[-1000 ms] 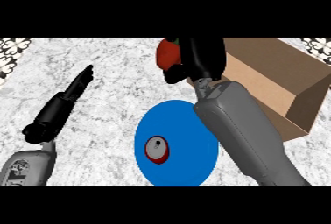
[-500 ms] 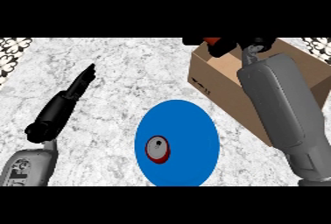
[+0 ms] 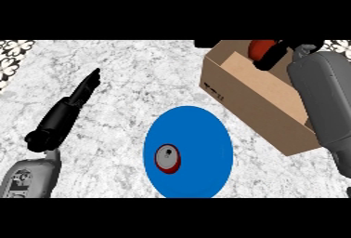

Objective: Pick the bell pepper from the plate and place it in the cardboard box

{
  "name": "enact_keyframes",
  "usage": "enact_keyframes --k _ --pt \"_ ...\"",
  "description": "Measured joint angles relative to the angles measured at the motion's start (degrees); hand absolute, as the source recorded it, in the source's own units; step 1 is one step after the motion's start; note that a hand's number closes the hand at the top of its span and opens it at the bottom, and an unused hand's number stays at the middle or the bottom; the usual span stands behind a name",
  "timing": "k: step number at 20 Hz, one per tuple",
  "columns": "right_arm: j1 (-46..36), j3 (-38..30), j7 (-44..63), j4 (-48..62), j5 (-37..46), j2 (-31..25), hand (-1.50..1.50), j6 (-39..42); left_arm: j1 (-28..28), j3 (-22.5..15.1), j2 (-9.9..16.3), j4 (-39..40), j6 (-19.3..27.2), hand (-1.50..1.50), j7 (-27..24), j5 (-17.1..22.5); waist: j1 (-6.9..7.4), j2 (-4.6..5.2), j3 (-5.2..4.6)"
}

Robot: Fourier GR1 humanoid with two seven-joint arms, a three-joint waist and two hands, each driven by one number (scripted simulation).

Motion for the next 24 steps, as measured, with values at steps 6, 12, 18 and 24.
enact_keyframes --k 6,12,18,24 --pt "0.1 -0.5 -5.5 7.9 -0.8 -3.4 -1.5 7.2 -0.7 1.0 0.8 -0.4 -1.1 0.0 0.6 1.0 0.09 0.0 0.01" --pt "0.8 -2.4 -16.1 9.5 -4.3 -4.5 -1.5 9.7 -0.4 0.8 0.3 0.7 -0.9 0.0 -0.5 0.2 -0.1 -0.02 0.02" --pt "0.0 -15.2 -21.8 7.7 -16.5 -0.7 -1.5 1.7 -0.7 0.3 -0.4 0.1 -0.1 0.0 0.8 -0.3 -0.49 -0.22 0.21" --pt "-0.7 -29.4 -21.7 9.8 -29.0 -0.4 -1.5 -2.9 -0.5 1.0 0.2 1.0 -0.5 0.0 -0.5 -0.2 -0.37 0.05 0.13"
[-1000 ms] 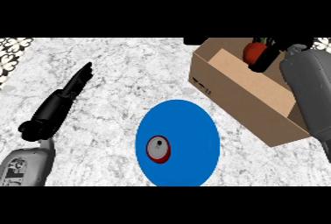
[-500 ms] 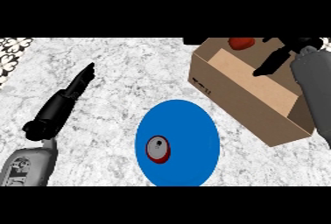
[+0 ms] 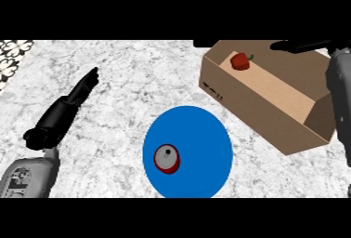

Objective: Pick the bell pepper from the plate and place it in the cardboard box

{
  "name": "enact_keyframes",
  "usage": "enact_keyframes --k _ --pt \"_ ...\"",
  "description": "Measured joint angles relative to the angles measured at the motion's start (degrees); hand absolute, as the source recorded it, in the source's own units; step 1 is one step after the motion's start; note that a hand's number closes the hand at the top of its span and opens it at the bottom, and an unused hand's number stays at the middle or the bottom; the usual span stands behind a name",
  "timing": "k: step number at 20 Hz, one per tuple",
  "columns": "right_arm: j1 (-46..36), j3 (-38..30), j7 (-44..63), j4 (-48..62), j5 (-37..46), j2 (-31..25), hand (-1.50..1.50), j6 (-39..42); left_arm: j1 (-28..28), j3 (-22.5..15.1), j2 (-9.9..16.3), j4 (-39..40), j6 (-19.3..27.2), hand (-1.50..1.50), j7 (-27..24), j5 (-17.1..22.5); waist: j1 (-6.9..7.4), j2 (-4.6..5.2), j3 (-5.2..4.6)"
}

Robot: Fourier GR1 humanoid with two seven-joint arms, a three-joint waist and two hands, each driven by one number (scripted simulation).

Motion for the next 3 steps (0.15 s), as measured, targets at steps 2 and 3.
enact_keyframes --k 2,3 --pt "0.2 -3.3 -0.7 1.7 -2.7 -1.9 -1.5 -0.3 -0.3 0.0 0.0 -0.3 -0.1 0.0 0.1 0.1 0.22 0.07 -0.03" --pt "0.9 -4.5 -2.2 2.8 -3.5 -2.6 -1.5 -0.9 -0.1 -0.2 -0.2 -0.7 0.1 0.0 0.2 -0.1 0.4 0.12 -0.04"
